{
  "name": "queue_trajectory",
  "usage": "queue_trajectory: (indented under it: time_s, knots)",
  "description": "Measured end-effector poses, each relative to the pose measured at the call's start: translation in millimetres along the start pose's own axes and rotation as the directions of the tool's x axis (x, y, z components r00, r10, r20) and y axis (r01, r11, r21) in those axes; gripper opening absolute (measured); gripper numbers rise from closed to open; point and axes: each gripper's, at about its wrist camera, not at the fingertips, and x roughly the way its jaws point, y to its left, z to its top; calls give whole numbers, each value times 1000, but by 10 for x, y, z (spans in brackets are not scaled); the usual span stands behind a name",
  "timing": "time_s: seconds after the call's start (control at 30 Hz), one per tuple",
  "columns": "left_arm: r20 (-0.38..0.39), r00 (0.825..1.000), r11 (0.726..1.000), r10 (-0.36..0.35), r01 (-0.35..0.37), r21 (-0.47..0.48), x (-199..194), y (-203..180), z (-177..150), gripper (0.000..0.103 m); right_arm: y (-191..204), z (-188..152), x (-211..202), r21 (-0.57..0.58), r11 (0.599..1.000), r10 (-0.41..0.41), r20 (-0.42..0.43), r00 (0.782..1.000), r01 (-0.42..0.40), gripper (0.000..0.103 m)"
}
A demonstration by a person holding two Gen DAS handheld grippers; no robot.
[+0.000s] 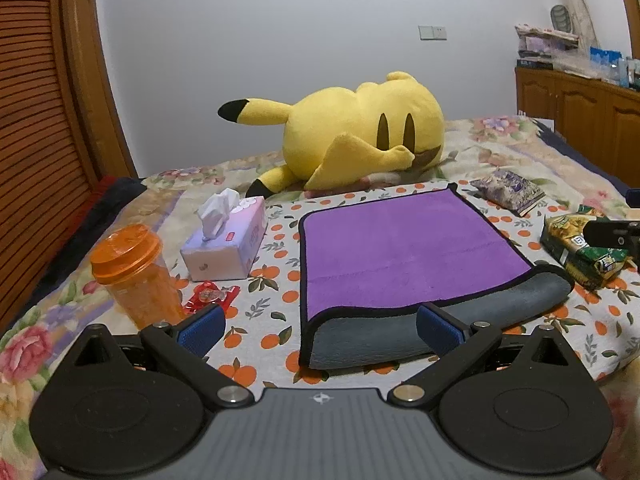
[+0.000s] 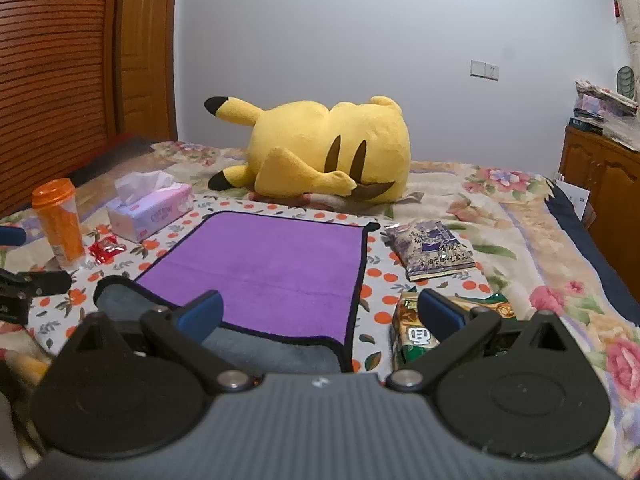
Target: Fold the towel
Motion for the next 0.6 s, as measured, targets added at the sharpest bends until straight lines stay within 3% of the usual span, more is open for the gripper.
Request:
queue_trajectory:
  time_s: [0.6]
  knots:
    - [-73,996,998,-56,55,-9,421,126,14,99,-46,32,343,-9,999,35,-69,997,-36,102]
